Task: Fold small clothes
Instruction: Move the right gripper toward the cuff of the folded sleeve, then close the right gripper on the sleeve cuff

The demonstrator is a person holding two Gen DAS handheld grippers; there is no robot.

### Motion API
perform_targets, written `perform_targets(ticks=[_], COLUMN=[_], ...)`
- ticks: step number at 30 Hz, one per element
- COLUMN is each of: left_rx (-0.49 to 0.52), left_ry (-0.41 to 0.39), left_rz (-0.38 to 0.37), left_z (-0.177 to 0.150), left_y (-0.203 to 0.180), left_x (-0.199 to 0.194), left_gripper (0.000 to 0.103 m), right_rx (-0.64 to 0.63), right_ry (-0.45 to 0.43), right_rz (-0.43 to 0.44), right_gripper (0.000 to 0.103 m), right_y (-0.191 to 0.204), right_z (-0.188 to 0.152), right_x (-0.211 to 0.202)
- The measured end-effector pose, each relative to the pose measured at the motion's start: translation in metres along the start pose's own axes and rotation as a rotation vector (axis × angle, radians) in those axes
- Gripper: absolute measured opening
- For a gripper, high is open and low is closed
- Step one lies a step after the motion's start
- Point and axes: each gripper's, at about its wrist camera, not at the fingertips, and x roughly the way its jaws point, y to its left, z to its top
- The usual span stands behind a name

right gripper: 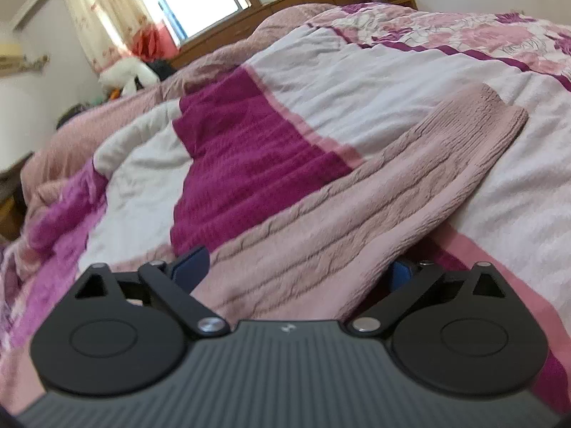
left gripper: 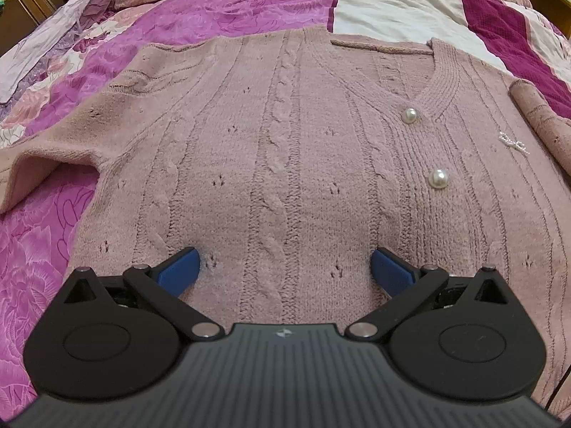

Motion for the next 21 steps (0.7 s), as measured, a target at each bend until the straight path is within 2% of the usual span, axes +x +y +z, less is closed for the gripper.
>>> perform_targets(ticks=[2, 5, 6, 7, 8, 9, 10, 16, 21], left_rx=[0.0, 0.005, 0.005, 0.005, 0.005, 0.005, 0.005, 0.01, 0.011], left_ry=[-0.001, -0.004, -0.005, -0.005, -0.005, -0.005, -0.005, -0.012, -0.012], left_rz=[0.0, 0.002, 0.003, 0.002, 0.002, 0.003, 0.004, 0.006, -0.004], left_z=[0.0, 0.0, 0.0, -0.001, -0.001, -0.001, -0.001, -0.002, -0.002], left_y=[0.0, -0.001, -0.001, -0.001, -0.001, -0.002, -0.002, -0.003, -0.001], left_x=[0.0, 0.0, 0.0, 0.0, 0.0, 0.0, 0.0, -0.001, -0.002], left_gripper=[0.103, 0.103, 0.103, 0.103, 0.103, 0.103, 0.103, 0.103, 0.103], right_rx=[0.011, 0.001, -0.001, -0.003, -0.004, -0.006, -0.007, -0.065, -0.093], right_ry=[-0.013, -0.032, -0.036, -0.036, -0.03, -0.024, -0.019, -0.047, -0.089], right_rz=[-0.007, -0.045, -0.058, -0.071, -0.087, -0.098, -0.111, -0.078, -0.069], right_gripper=[0.092, 0.079, 0.07, 0.055, 0.046, 0.03, 0.023, 0.013, 0.011], right_y=[-0.002, -0.002, -0.002, -0.003, -0.004, -0.005, -0.006, -0.006, 0.004], right_z=[0.004, 0.013, 0.015, 0.018, 0.021, 0.023, 0.025, 0.031, 0.04], right_x=[0.001, 0.005, 0.006, 0.007, 0.008, 0.009, 0.008, -0.014, -0.036])
